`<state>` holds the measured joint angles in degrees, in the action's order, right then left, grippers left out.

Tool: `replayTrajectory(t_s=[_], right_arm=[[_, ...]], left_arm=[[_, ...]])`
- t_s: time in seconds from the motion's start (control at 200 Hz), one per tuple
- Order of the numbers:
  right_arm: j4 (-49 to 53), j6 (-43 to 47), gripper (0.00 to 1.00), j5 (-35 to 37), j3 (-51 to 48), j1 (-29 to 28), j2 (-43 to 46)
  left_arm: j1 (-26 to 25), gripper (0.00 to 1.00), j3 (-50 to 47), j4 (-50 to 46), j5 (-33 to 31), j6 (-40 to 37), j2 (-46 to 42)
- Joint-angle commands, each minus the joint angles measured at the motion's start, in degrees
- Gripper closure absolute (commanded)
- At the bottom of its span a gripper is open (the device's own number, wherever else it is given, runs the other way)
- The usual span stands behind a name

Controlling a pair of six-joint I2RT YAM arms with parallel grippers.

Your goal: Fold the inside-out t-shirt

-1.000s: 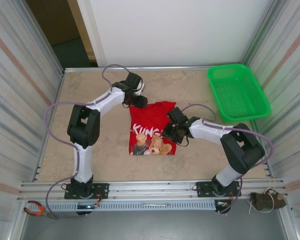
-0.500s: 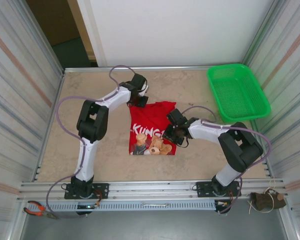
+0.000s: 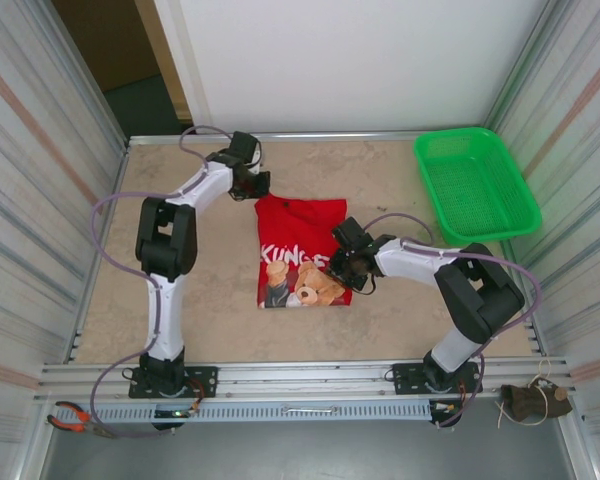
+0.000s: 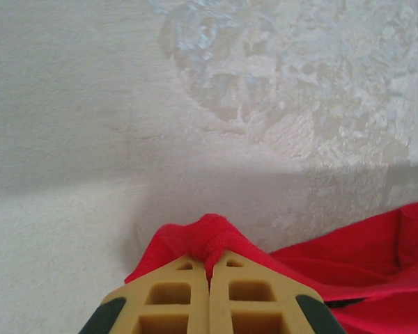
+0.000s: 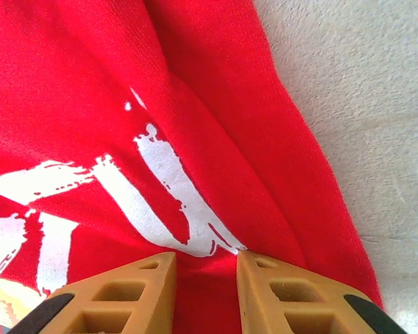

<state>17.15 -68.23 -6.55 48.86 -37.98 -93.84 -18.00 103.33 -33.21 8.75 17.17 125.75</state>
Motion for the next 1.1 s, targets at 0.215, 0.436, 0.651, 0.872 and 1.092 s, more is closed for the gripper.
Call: replayTrajectory(t_s=[0.215, 0.436, 0.651, 0.872, 1.092], right_arm=[[9.7, 3.1, 0.71, 4.21, 2.4, 0.32, 2.17], [15.51, 18.57, 0.71, 5.12, 14.36, 7.93, 6.63], [10.93, 28.22, 0.73, -4.35, 26.92, 14.62, -3.73], [13.35, 35.48, 0.63, 0.18, 39.3, 13.5, -17.54], [17.74, 39.89, 0.53, 7.02, 47.44, 9.59, -25.78]], left_arm=[[0.19, 0.38, 1.22, -1.31, 5.17, 1.38, -2.72], [-1.96, 0.36, -15.81, 1.81, 8.31, 7.46, -20.57], [-9.93, 0.36, -37.1, 12.49, 12.71, 18.69, -31.9], [-17.48, 0.37, -44.22, 16.0, 10.95, 22.4, -30.53], [-19.87, 0.38, -50.63, 20.73, 10.07, 25.94, -30.66]])
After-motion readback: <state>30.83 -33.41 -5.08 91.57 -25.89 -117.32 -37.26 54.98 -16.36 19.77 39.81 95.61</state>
